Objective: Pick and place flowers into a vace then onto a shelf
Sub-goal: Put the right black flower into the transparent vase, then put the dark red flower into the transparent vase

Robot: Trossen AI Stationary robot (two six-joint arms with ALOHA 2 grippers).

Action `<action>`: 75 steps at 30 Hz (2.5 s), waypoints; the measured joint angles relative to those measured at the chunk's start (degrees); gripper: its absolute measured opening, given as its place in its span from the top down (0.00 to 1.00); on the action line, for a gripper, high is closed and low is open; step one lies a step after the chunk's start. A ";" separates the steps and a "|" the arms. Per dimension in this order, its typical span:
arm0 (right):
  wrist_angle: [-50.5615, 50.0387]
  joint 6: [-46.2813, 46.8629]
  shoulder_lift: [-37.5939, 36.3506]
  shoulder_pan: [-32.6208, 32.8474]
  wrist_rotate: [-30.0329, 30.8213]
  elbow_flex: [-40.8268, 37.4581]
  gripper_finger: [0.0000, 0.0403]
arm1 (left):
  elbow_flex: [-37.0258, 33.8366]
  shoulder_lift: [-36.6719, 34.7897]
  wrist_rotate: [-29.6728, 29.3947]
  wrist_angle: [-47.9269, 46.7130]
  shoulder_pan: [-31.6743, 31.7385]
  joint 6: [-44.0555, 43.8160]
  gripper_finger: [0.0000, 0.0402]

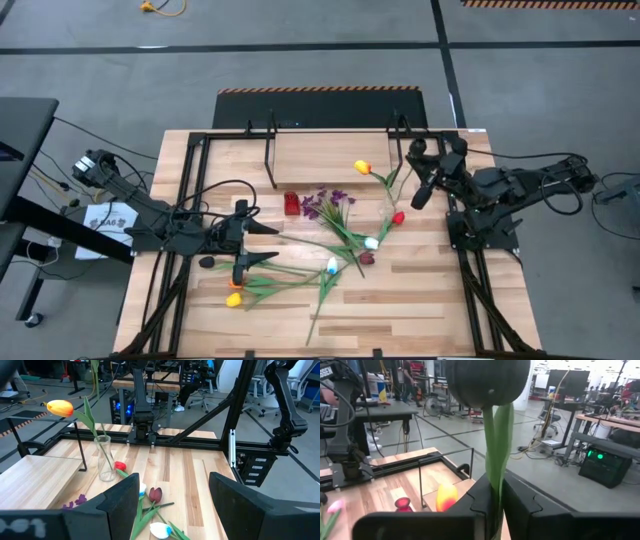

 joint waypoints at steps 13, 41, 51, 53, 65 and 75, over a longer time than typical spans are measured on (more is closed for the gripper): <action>-4.42 2.68 0.00 0.01 -0.07 0.00 0.80 | 0.00 0.00 0.72 -0.04 0.02 -0.04 0.43; -19.85 15.04 0.00 -0.10 -8.92 0.04 0.66 | 0.00 0.00 1.23 -0.02 0.02 -0.42 0.43; -25.08 15.11 0.44 -0.12 -12.13 0.04 0.41 | 0.00 0.00 1.33 -0.28 0.02 -0.46 0.43; -26.32 15.56 0.44 -0.12 -12.95 0.02 0.40 | 0.00 0.00 1.33 -0.42 0.02 -0.48 0.43; -32.35 20.40 0.44 -0.12 -15.20 0.02 0.39 | 0.00 0.02 1.31 -0.44 0.02 -0.68 0.43; -37.28 28.01 2.66 1.23 -27.78 0.00 0.39 | 0.00 0.02 1.42 -0.47 0.02 -0.70 0.43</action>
